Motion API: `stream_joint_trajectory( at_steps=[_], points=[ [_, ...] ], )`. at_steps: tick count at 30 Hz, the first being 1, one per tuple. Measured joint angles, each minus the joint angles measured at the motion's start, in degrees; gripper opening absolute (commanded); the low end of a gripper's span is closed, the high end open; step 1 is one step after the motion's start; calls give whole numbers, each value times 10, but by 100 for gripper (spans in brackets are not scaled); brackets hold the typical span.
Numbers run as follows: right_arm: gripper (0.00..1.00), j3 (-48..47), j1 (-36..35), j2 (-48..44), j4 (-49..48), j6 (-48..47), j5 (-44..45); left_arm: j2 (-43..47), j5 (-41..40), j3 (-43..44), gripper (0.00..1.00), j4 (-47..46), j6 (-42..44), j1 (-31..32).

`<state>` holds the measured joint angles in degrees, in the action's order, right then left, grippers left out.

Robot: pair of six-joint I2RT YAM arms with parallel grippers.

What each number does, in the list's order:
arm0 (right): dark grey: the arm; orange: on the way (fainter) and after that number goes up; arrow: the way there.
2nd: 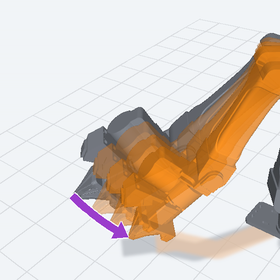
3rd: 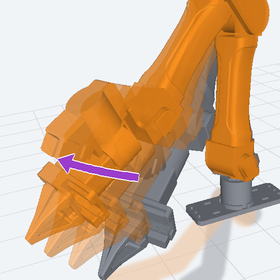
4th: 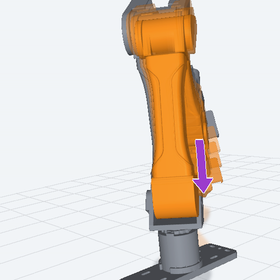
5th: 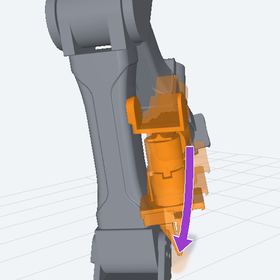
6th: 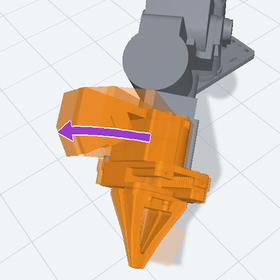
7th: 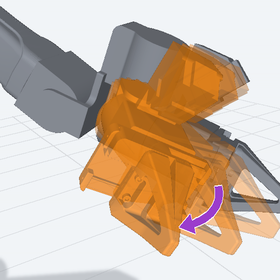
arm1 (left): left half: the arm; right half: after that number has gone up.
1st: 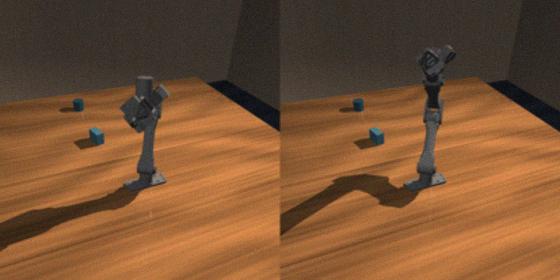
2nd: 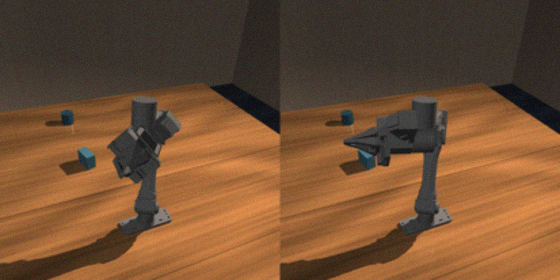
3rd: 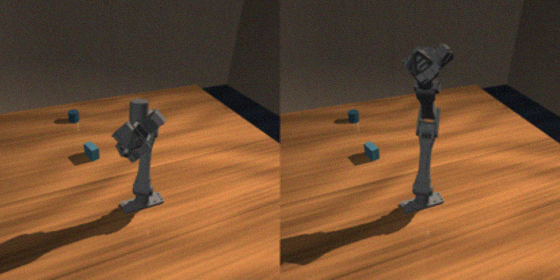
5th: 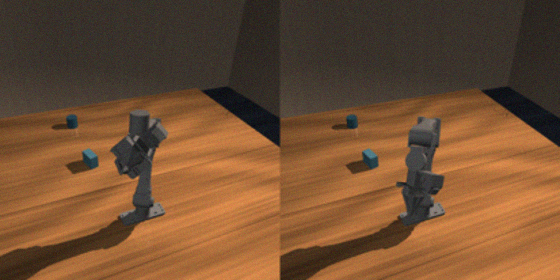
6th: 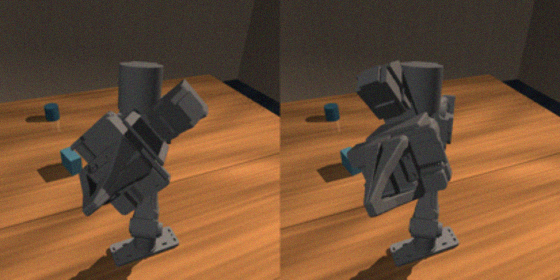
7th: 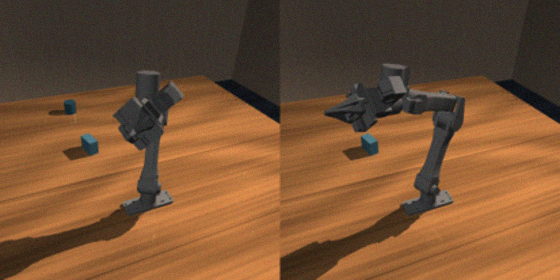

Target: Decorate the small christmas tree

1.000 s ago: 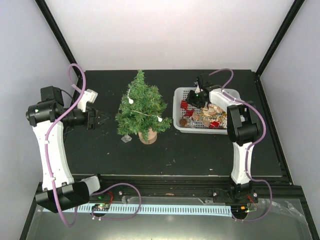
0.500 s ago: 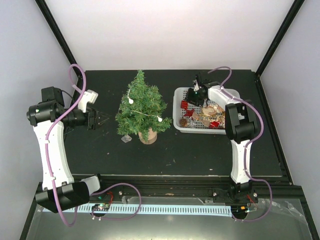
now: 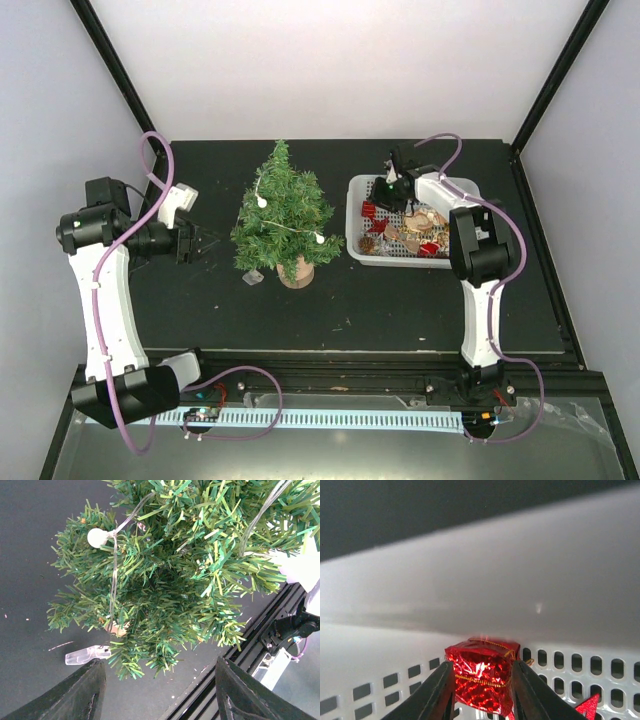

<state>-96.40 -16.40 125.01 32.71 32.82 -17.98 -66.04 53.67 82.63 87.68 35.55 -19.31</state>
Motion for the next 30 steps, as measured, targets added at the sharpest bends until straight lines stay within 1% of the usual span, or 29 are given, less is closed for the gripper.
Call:
stream_joint_trajectory(
  at_steps=[4,7,15,21,25,30],
  points=[
    [35,43,-3,-26,-28,-4,3,4,0,-1,61,0,5,0],
    [35,85,-7,-57,-20,-1,11,7,1,-3,61,0,9,0],
    [33,111,-9,-64,7,1,14,8,3,-7,61,0,16,0],
    [32,115,-9,-64,7,11,13,14,3,-7,61,0,20,0],
    [30,119,-9,-65,-6,45,13,19,3,-8,61,1,22,0],
    [29,154,-9,-78,-50,117,13,19,3,-8,61,2,23,0]
  ],
)
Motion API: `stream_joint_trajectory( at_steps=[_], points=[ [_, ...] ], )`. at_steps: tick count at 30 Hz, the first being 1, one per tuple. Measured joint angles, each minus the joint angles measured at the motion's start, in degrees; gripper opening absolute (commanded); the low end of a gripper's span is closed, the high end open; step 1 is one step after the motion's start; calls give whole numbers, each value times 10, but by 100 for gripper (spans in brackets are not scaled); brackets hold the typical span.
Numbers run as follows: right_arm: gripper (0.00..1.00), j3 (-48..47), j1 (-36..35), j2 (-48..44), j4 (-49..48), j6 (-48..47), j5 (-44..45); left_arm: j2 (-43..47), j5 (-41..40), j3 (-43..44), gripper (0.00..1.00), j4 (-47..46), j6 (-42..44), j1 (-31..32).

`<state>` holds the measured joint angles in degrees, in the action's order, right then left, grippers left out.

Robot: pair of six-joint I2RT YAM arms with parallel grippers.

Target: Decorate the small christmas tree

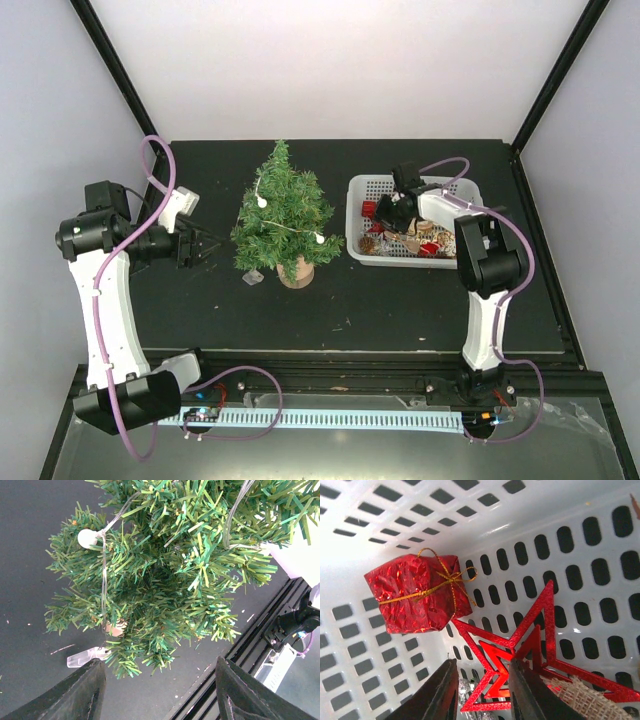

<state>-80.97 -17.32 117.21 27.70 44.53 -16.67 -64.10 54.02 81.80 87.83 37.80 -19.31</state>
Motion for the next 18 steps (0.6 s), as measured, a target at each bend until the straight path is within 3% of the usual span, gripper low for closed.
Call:
stream_joint_trajectory(
  at_steps=[8,18],
  points=[
    [29,57,0,-30,-91,97,8,0,0,-2,61,0,1,0],
    [29,92,-4,-75,-167,149,30,0,0,-7,61,0,9,0]
  ],
)
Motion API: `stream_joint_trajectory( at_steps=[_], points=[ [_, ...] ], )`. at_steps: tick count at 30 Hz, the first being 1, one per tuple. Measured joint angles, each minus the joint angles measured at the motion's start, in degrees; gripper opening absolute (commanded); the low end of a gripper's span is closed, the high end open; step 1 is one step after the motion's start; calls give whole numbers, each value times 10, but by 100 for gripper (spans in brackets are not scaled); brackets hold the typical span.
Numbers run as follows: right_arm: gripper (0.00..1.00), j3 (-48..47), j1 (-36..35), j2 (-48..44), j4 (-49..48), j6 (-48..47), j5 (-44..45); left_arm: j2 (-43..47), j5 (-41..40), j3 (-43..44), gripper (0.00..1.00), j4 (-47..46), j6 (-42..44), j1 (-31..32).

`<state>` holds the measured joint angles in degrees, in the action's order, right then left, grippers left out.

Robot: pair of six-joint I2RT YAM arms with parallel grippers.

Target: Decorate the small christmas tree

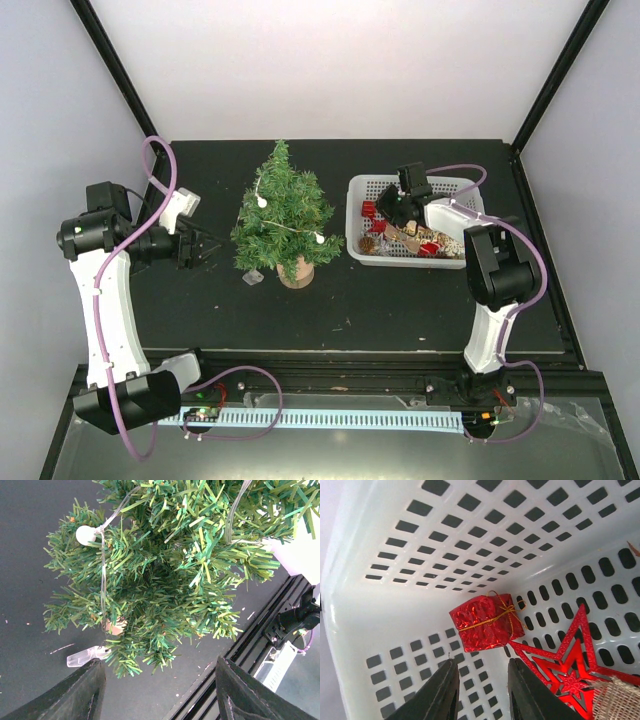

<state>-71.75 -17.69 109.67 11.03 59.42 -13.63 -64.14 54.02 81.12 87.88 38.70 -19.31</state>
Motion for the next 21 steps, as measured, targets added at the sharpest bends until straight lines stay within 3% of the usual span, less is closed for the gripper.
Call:
stream_joint_trajectory(
  at_steps=[15,18,21],
  points=[
    [28,-44,-10,61,-3,19,-4,0,0,0,61,0,2,0],
    [24,-52,-14,64,1,21,-4,-1,0,0,61,0,2,0],
    [11,-54,-15,66,2,21,-4,-1,0,-1,61,0,2,0]
  ],
)
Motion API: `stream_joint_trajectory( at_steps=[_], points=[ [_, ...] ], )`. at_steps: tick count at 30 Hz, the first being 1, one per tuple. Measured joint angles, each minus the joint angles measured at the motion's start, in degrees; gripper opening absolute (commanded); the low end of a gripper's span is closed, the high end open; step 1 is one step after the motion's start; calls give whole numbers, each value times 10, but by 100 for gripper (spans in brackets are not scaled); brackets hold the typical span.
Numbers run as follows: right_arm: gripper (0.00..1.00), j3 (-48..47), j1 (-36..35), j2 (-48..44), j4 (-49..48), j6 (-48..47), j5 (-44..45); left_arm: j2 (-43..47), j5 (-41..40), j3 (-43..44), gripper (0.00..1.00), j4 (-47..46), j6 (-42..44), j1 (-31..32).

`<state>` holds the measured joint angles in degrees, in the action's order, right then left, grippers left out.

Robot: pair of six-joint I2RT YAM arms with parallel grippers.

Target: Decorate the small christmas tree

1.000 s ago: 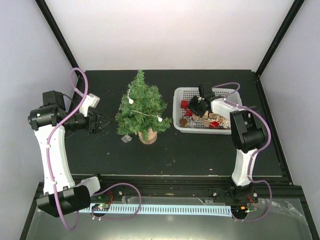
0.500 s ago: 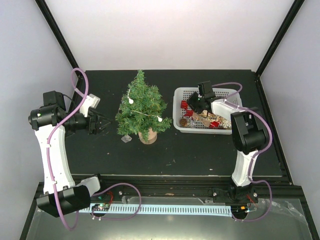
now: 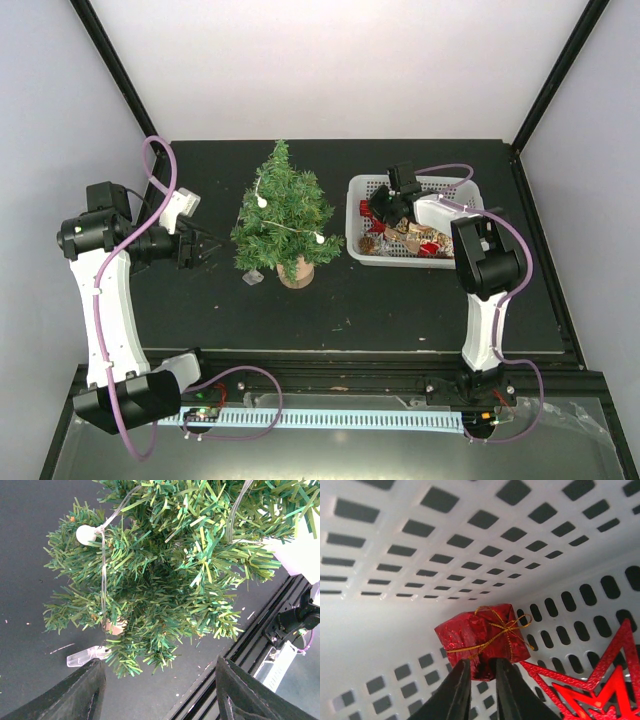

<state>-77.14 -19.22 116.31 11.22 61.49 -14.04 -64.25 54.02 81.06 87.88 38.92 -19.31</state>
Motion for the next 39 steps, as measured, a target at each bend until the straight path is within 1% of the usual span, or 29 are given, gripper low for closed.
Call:
stream_joint_trajectory(
  at_steps=[2,5,13,17,23,28,31,34,39],
  points=[
    [6,0,0,1,4,1,1,0,0,0,61,0,0,0],
    [1,-1,0,2,7,-6,1,0,0,-1,61,0,0,0],
    [1,1,0,0,8,-23,2,-1,0,-2,61,0,0,0],
    [1,23,0,-34,16,-52,7,-5,-1,6,61,1,0,0],
    [1,70,0,-165,34,-105,14,-9,2,61,62,2,-4,0],
    [1,122,-1,-309,57,-156,15,-5,14,77,64,3,-7,0],
    [1,153,-15,-401,90,-192,12,-2,19,80,64,3,-11,0],
    [1,159,-63,-479,133,-235,16,2,24,81,65,3,-16,0],
    [1,138,-227,-585,203,-284,42,1,26,81,65,3,-18,4]
  ],
)
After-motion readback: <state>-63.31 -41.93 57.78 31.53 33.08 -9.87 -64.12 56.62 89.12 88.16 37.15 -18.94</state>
